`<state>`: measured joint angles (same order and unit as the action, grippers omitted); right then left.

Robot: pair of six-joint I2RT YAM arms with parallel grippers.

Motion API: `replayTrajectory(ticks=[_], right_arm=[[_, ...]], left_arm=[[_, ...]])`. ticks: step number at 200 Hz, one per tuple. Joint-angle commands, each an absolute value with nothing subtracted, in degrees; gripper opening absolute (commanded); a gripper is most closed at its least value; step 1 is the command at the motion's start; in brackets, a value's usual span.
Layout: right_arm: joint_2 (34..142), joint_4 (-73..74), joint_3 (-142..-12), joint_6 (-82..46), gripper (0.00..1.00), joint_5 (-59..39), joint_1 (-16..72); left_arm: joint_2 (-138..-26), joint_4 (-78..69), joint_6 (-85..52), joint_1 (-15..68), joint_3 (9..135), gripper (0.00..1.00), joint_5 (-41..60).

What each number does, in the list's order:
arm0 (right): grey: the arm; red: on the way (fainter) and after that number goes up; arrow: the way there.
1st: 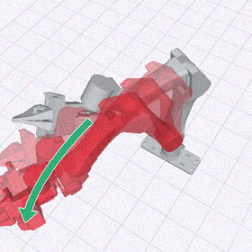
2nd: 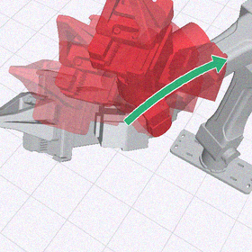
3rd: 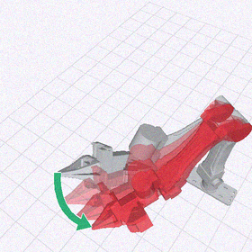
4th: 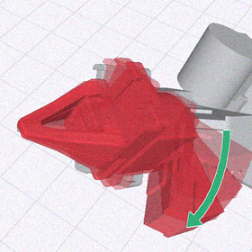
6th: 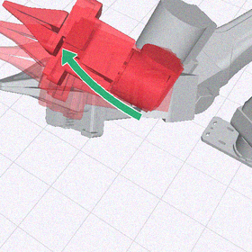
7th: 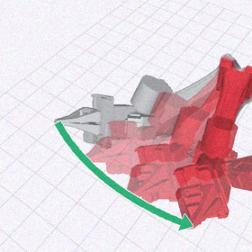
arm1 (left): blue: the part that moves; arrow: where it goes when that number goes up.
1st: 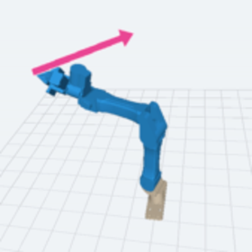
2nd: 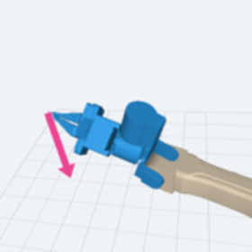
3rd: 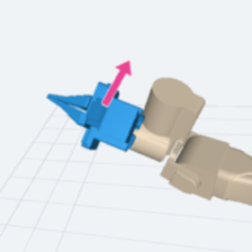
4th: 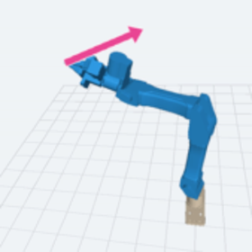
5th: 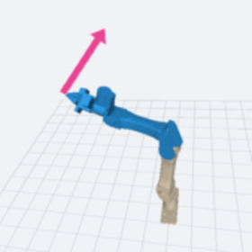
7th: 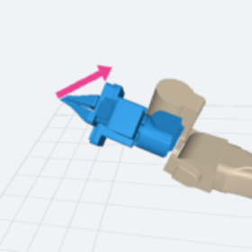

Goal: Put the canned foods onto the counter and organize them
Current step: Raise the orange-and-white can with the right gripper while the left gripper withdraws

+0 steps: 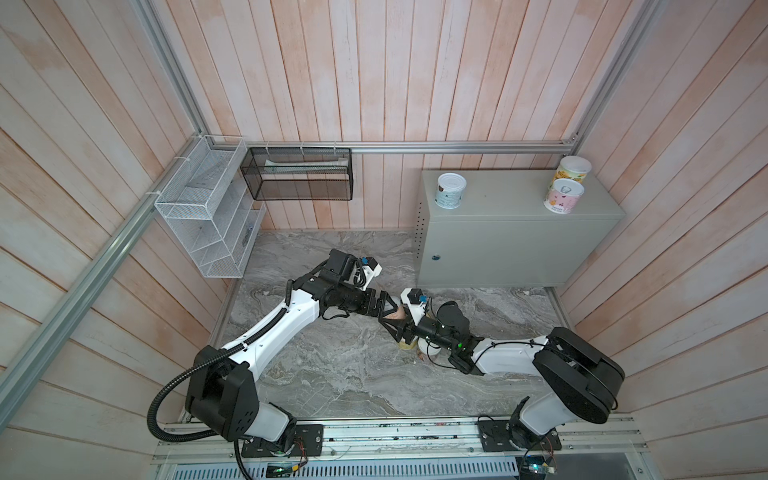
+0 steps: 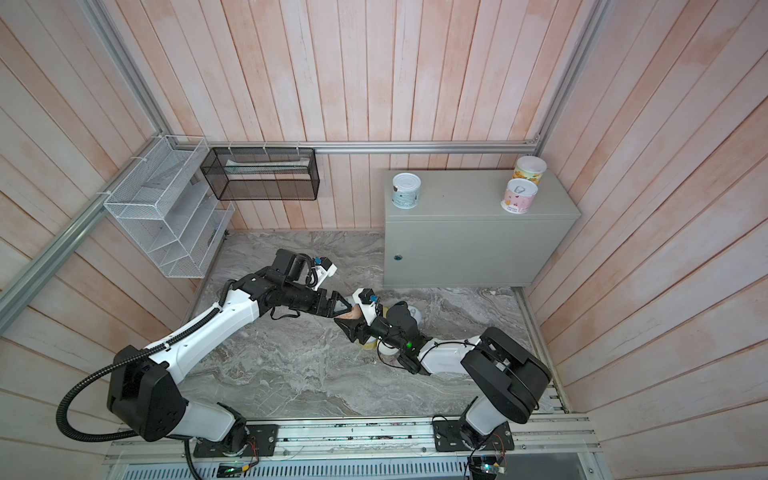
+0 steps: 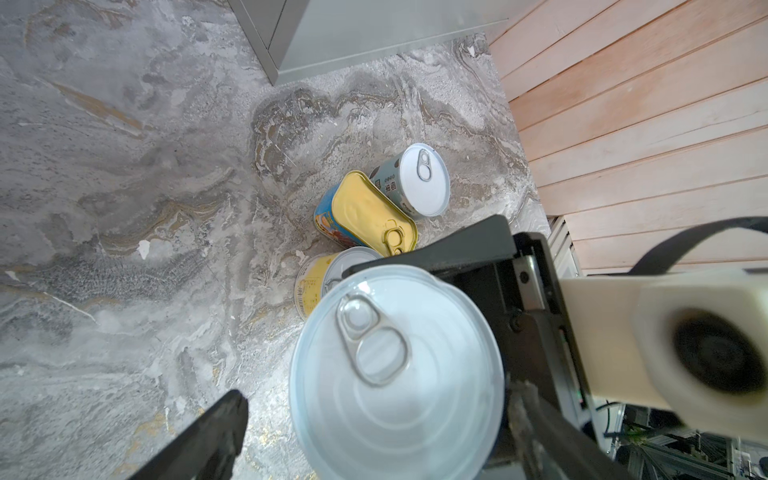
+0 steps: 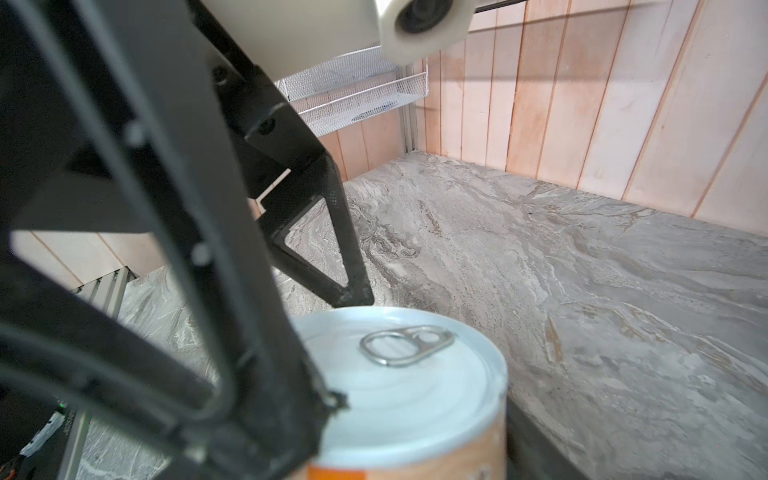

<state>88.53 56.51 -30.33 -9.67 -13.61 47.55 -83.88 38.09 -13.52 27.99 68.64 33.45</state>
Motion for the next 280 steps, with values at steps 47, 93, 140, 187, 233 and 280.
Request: replayTrajectory(ticks=[47, 93, 140, 187, 233, 280], right_arm=[[71.9, 44.5, -31.8, -11.4, 0.63, 2.8, 46.7], [54.4, 31.2, -31.5, -12.0, 0.64, 6.7, 41.4], [41.6, 18.7, -36.3, -7.7, 0.66, 7.8, 31.0], [43.6, 9.0, -50.3, -4.3, 0.66, 7.1, 16.1], [54.2, 8.8, -61.1, -4.2, 0.67, 2.0, 6.3], [61.9, 13.8, -66.5, -4.9, 0.67, 0.8, 3.6]], left_arm=[[-72.3, 27.2, -16.2, 26.5, 62.4, 1.0, 24.0], [-67.3, 16.8, -18.8, 26.2, 52.7, 1.0, 21.6], [-64.0, 10.0, -18.8, 26.2, 46.5, 1.0, 20.6], [-63.3, 4.8, -18.4, 26.2, 44.2, 1.0, 26.8], [-65.5, 4.1, -18.0, 26.2, 44.9, 1.0, 32.0], [-64.8, -1.8, -19.6, 26.2, 41.1, 1.0, 31.8]])
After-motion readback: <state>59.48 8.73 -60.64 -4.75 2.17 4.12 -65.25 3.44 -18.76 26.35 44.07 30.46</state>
